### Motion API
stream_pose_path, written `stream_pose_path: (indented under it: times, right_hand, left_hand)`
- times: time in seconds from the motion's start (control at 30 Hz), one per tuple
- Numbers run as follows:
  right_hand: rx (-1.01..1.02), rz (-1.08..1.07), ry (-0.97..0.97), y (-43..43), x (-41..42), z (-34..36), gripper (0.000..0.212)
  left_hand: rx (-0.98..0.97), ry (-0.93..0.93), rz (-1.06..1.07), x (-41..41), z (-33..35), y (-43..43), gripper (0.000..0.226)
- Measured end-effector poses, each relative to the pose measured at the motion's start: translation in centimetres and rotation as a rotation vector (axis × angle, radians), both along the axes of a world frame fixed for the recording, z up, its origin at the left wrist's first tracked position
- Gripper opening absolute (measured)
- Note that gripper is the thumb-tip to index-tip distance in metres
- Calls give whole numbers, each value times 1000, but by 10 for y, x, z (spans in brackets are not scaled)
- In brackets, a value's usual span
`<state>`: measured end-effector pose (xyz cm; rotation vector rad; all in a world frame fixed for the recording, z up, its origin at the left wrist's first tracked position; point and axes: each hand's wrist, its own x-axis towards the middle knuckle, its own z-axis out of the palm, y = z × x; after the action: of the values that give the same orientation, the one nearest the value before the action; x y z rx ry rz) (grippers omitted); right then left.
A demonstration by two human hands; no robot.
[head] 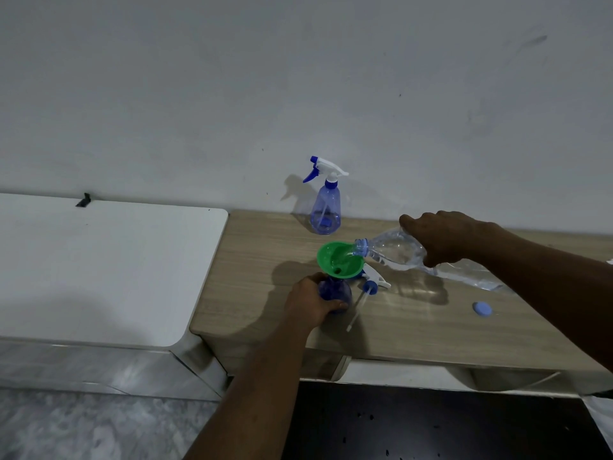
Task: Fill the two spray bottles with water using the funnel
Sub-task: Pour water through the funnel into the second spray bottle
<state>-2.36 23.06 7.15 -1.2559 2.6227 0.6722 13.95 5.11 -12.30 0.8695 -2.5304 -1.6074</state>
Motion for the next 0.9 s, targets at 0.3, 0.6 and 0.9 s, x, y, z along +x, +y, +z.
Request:
stream_pose_path:
  times: [0.3, 0.6, 0.9]
  right_hand:
    - [7, 19, 26, 1, -1, 3, 71]
    - [28, 19, 22, 2, -2, 4, 72]
    - [-78, -31, -50, 10, -3, -10, 66]
  left_hand:
    - [-5, 12, -3, 0, -3, -1, 86]
    - [-11, 1, 5, -1, -1, -1, 74]
    - [-9, 2, 2, 1, 1, 1, 75]
